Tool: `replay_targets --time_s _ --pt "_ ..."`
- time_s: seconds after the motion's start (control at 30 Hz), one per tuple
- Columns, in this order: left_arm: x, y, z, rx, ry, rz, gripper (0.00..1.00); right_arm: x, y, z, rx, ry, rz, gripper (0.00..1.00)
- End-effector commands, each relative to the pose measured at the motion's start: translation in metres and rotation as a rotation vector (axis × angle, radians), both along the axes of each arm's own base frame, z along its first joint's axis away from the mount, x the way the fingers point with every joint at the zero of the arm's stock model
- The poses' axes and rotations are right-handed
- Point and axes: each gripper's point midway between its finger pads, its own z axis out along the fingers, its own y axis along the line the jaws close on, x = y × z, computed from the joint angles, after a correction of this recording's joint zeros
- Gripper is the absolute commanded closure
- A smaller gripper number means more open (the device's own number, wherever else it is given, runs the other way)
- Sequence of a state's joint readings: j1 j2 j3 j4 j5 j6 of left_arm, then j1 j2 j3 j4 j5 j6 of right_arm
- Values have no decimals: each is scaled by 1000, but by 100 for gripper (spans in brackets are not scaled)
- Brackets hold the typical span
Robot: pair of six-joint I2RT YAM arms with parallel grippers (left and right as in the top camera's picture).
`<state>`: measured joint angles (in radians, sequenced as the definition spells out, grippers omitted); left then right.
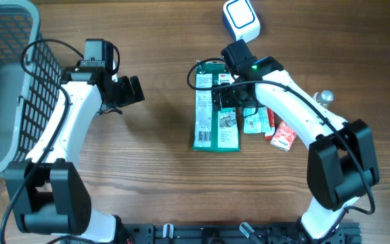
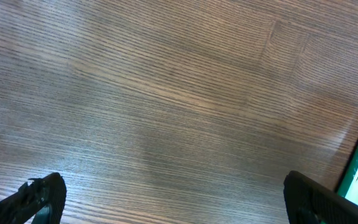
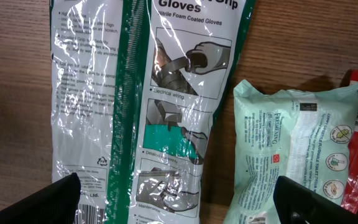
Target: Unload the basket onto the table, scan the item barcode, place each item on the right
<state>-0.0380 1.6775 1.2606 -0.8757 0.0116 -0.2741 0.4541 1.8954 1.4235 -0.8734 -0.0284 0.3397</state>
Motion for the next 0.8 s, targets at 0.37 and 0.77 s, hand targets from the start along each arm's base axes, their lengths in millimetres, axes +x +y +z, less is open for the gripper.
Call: replay_targets --time_s 0.37,0.77 --pt "-1 3 -5 12 14 -3 0 50 18 20 86 -206 -13 0" --pt "-1 3 -5 12 14 -3 0 53 20 22 93 -220 -13 0"
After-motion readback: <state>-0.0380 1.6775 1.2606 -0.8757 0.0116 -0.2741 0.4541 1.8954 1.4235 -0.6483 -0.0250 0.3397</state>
